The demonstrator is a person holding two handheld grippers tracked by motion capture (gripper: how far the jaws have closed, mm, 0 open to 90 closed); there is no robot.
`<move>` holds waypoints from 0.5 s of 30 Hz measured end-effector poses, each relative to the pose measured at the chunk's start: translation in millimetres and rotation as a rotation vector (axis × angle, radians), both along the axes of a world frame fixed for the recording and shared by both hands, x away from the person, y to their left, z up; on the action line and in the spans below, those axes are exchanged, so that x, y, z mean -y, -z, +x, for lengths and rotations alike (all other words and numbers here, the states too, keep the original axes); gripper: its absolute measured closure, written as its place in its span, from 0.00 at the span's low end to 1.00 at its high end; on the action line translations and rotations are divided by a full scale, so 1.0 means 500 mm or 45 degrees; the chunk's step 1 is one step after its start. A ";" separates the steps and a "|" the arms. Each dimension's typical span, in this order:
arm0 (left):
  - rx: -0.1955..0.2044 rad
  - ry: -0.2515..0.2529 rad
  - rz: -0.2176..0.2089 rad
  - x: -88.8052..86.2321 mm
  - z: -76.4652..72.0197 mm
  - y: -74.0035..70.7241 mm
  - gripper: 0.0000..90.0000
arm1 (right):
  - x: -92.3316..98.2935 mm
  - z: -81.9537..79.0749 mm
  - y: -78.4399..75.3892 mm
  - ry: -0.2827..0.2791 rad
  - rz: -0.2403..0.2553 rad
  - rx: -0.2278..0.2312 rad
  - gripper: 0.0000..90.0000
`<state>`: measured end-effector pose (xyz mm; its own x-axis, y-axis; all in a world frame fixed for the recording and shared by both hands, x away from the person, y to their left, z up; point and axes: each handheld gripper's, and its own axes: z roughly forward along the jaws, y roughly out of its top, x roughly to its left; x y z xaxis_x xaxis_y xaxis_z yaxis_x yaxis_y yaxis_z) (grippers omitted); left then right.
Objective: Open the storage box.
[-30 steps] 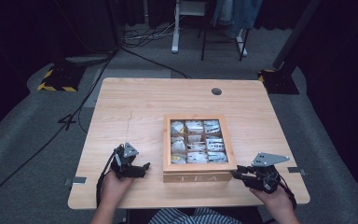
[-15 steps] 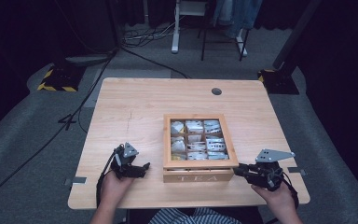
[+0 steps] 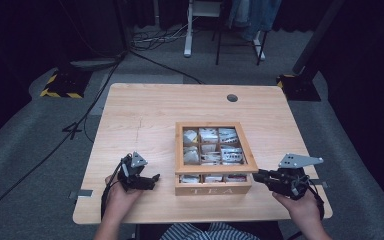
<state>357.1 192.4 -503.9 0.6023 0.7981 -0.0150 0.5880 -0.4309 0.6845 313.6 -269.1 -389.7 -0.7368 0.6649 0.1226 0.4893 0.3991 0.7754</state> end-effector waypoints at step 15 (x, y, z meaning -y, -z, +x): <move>0.002 -0.052 -0.015 -0.003 -0.005 0.000 0.18 | -0.001 0.018 -0.042 0.038 0.060 0.067 0.89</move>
